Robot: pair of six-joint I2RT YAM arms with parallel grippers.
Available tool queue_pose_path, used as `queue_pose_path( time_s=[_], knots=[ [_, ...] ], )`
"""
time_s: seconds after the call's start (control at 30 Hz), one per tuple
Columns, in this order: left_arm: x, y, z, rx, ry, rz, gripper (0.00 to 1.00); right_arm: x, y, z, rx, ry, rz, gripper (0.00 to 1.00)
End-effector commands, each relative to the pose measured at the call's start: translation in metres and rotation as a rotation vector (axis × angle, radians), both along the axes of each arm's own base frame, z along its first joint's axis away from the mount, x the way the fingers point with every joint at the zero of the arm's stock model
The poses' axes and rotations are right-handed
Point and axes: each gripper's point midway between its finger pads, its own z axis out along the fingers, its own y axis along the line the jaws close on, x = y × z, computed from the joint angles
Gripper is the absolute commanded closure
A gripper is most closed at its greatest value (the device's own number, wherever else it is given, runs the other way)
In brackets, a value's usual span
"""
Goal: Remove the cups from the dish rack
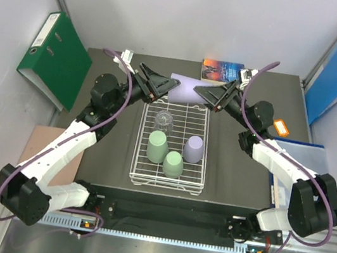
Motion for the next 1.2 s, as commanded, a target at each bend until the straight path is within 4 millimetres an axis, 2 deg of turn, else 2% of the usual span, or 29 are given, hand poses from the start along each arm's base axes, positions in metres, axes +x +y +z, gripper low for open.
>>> queue_pose_path(
  time_s=[0.0, 0.13, 0.17, 0.27, 0.3, 0.5, 0.57, 0.6, 0.67, 0.7, 0.73, 0.77, 0.8, 0.83, 0.87, 0.93, 0.97, 1.0, 1.03, 1.07, 1.1, 1.13, 1.17],
  knots=[
    [-0.015, -0.009, 0.037, -0.104, -0.117, -0.107, 0.09, -0.014, 0.005, 0.015, 0.044, -0.069, 0.047, 1.0],
    [-0.016, -0.014, 0.037, -0.117, -0.126, -0.142, 0.23, -0.014, 0.009, 0.008, 0.041, -0.052, 0.058, 1.0],
    [-0.018, -0.016, 0.035, -0.117, -0.124, -0.161, 0.31, -0.013, 0.009, 0.006, 0.039, -0.046, 0.058, 1.0],
    [-0.021, -0.02, 0.034, -0.139, -0.133, -0.2, 0.42, -0.012, 0.01, 0.002, 0.034, -0.034, 0.062, 1.0],
    [-0.023, -0.021, 0.033, -0.15, -0.121, -0.217, 0.5, -0.012, 0.01, 0.002, 0.036, -0.035, 0.062, 1.0],
    [-0.026, -0.023, 0.033, -0.166, -0.138, -0.249, 0.72, -0.011, 0.011, 0.0, 0.035, -0.031, 0.064, 1.0],
    [-0.028, -0.025, 0.034, -0.161, -0.145, -0.27, 0.94, -0.011, 0.011, 0.0, 0.033, -0.029, 0.066, 1.0],
    [-0.027, -0.026, 0.033, -0.159, -0.14, -0.272, 1.0, -0.011, 0.011, -0.001, 0.033, -0.029, 0.067, 1.0],
    [-0.026, -0.025, 0.031, -0.155, -0.137, -0.269, 1.0, -0.011, 0.012, -0.002, 0.03, -0.026, 0.068, 1.0],
    [-0.026, -0.025, 0.031, -0.152, -0.134, -0.266, 1.0, -0.013, 0.012, -0.001, 0.021, -0.027, 0.078, 0.96],
    [-0.024, -0.026, 0.029, -0.142, -0.126, -0.262, 1.0, -0.01, 0.013, -0.004, -0.001, -0.027, 0.075, 0.76],
    [-0.021, -0.025, 0.035, -0.117, -0.158, -0.248, 1.0, -0.006, 0.014, -0.007, -0.044, 0.009, 0.072, 0.5],
    [-0.014, -0.026, 0.019, -0.062, -0.077, -0.233, 1.0, 0.001, 0.014, -0.016, -0.093, 0.048, 0.048, 0.13],
    [-0.007, -0.022, 0.015, -0.022, -0.062, -0.203, 1.0, 0.007, 0.006, -0.016, -0.17, -0.007, -0.02, 0.01],
    [0.003, -0.016, 0.026, 0.036, -0.106, -0.141, 1.0, 0.014, 0.001, -0.03, -0.273, 0.093, -0.059, 0.0],
    [0.019, -0.007, 0.004, 0.147, -0.01, -0.074, 1.0, 0.033, -0.023, -0.027, -0.405, 0.046, -0.224, 0.0],
    [0.027, -0.001, 0.021, 0.209, -0.056, -0.025, 1.0, 0.04, -0.032, -0.011, -0.444, 0.039, -0.282, 0.0],
    [0.046, 0.012, 0.017, 0.266, -0.008, 0.086, 1.0, 0.049, -0.053, -0.032, -0.548, 0.135, -0.391, 0.0],
    [0.057, 0.019, -0.021, 0.368, 0.148, 0.106, 1.0, 0.052, -0.068, -0.03, -0.617, 0.121, -0.456, 0.0],
    [0.064, 0.023, 0.003, 0.384, 0.103, 0.134, 1.0, 0.055, -0.079, -0.014, -0.639, 0.103, -0.521, 0.0],
    [0.075, 0.033, 0.0, 0.415, 0.125, 0.19, 1.0, 0.058, -0.099, -0.025, -0.719, 0.153, -0.617, 0.0],
    [0.083, 0.041, -0.019, 0.467, 0.199, 0.215, 1.0, 0.061, -0.112, -0.025, -0.782, 0.14, -0.673, 0.0],
    [0.089, 0.05, -0.006, 0.495, 0.185, 0.255, 1.0, 0.062, -0.122, -0.014, -0.809, 0.13, -0.729, 0.0]
  ],
)
